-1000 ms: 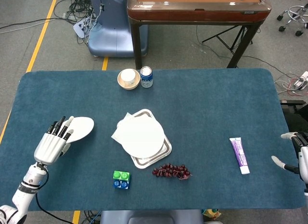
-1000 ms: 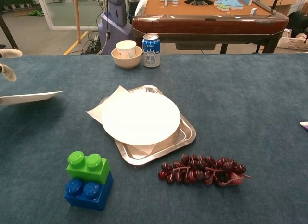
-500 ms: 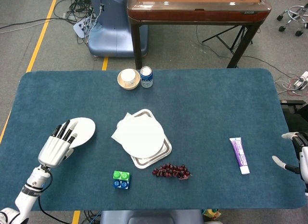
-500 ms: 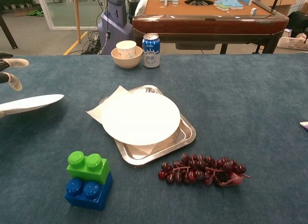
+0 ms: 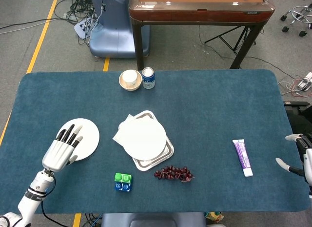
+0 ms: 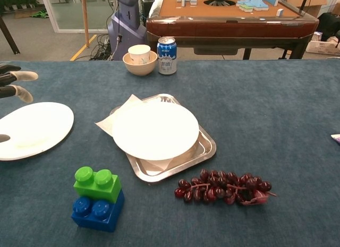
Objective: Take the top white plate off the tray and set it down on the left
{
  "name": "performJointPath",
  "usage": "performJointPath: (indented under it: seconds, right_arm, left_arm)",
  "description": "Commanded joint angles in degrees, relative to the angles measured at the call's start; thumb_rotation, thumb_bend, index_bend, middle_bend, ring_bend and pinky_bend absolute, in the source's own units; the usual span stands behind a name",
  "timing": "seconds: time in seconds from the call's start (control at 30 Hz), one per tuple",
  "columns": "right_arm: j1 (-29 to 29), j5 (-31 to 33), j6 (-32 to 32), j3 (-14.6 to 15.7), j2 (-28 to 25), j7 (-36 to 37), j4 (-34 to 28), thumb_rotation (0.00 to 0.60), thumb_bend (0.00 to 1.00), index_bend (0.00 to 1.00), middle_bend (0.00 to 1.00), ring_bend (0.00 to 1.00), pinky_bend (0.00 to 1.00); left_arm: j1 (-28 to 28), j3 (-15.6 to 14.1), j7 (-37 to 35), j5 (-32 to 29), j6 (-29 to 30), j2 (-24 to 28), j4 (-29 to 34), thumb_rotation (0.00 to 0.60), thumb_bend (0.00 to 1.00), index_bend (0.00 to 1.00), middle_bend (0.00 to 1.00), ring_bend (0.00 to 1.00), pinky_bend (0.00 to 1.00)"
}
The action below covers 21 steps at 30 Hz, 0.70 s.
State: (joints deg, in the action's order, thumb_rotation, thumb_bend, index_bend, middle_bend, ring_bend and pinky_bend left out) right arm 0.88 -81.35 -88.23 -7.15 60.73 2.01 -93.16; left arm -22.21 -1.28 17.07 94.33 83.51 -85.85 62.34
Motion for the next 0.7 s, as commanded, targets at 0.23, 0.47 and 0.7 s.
performJointPath:
  seconds: [0.23,0.47,0.7]
  right_arm:
    - [0.0,-0.1,0.0,0.0,-0.1,0.2,0.0,0.600,0.00,0.36,0.34,0.21,0.23]
    - [0.1,-0.1,0.2,0.1,0.1,-0.4,0.0,0.600,0.00,0.36,0.34,0.21,0.23]
    - [0.3,0.2,0.6,0.2,0.4,-1.4,0.0,0.600,0.00,0.36,0.34,0.21,0.23]
  left_arm:
    - [3.3,1.3,7.3,-5.4,-1.1,3.1,10.3,0.600,0.11,0.25,0.11,0.00,0.21]
    - [6.5,2.2,11.2,-10.4,-0.7,7.1,20.4,0.600,0.11,0.25,0.11,0.00,0.21]
    - [9.6,1.3,9.2,-11.1,0.9,10.3,25.5,0.600,0.11,0.26,0.11,0.01,0.21]
